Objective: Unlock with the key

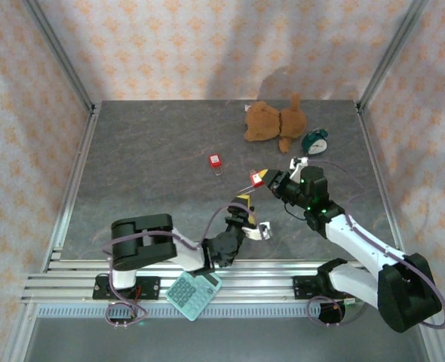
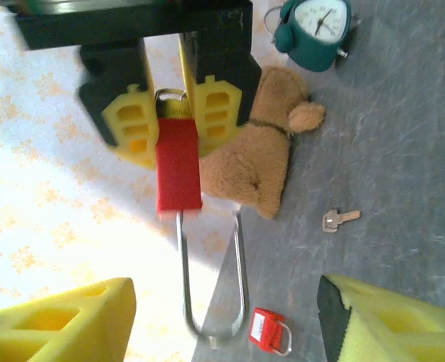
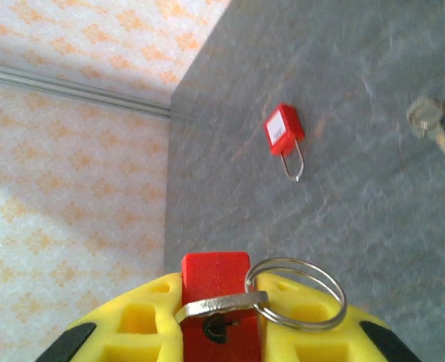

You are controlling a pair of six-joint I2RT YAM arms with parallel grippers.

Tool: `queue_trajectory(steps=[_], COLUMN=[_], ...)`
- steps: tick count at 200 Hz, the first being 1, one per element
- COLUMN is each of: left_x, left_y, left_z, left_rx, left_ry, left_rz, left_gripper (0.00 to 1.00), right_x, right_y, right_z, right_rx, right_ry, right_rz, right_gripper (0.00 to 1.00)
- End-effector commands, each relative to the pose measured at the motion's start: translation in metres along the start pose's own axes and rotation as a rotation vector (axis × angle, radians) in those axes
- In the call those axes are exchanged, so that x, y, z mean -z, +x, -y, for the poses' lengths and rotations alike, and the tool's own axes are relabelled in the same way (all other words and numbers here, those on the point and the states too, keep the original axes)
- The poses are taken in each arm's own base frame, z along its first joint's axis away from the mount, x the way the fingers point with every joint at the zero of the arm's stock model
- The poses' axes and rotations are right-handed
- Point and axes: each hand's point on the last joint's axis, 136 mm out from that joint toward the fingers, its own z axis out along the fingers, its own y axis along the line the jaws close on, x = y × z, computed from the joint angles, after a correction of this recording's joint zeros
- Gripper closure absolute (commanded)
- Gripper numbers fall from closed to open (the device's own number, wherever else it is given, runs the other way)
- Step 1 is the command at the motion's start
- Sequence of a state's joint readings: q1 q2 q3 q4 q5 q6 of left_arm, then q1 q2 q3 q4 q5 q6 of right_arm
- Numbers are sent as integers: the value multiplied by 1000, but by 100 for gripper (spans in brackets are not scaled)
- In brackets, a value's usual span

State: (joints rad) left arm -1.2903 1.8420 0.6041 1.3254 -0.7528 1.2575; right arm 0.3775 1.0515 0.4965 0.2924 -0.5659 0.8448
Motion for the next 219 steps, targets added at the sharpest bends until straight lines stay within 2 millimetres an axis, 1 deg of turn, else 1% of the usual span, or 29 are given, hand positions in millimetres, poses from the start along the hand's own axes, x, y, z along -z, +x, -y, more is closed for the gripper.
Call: queue_trajectory(steps=[1, 23, 27, 41, 52, 68, 79, 91, 109, 130, 148, 157, 159, 163, 181, 195, 219], left_x=[15, 25, 27, 32, 32, 31, 32, 34, 38, 40, 42, 43, 43, 44, 45, 46, 47], left_y=[10, 14, 15, 15, 19, 32, 42, 50, 61, 72, 75, 76, 76, 75, 78, 80, 82], left_z=[-16, -22, -18, -19, -30, -58, -71, -79, -87, -96, -97, -97, -96, -96, -92, -88, -83], left_rx=[154, 262, 263, 347, 440, 571, 613, 622, 622, 650, 686, 708, 712, 723, 756, 756, 750], left_ry=[-1, 84, 126, 235, 288, 260, 243, 230, 189, 122, 114, 119, 121, 120, 119, 125, 144], left_rz=[-28, -23, -23, -17, -16, -17, -17, -26, -48, -69, -79, -79, -78, -75, -68, -75, -85], left_gripper=[30, 29, 29, 28, 26, 24, 24, 24, 24, 23, 23, 23, 23, 23, 23, 23, 23], right_x=[7, 6, 6, 4, 1, -4, -7, -10, -15, -20, -26, -29, -32, -34, -44, -51, -59], right_y=[-15, -13, -12, -9, -5, 6, 17, 31, 54, 65, 69, 71, 74, 77, 88, 94, 95], right_z=[-37, -38, -38, -35, -30, -21, -13, -4, 5, 18, 29, 30, 35, 39, 48, 53, 60], right_rx=[176, 225, 232, 239, 227, 206, 196, 179, 123, 44, -4, -24, -32, -45, -94, -98, -99], right_ry=[-108, -129, -135, -141, -128, -97, -54, -9, -5, 23, 69, 77, 94, 105, 123, 131, 156], right_rz=[45, 43, 41, 36, 24, -3, -20, -40, -72, -58, -41, -31, -36, -39, -49, -76, -74], right_gripper=[84, 84, 84, 84, 84, 85, 85, 84, 84, 84, 85, 85, 85, 85, 85, 85, 85])
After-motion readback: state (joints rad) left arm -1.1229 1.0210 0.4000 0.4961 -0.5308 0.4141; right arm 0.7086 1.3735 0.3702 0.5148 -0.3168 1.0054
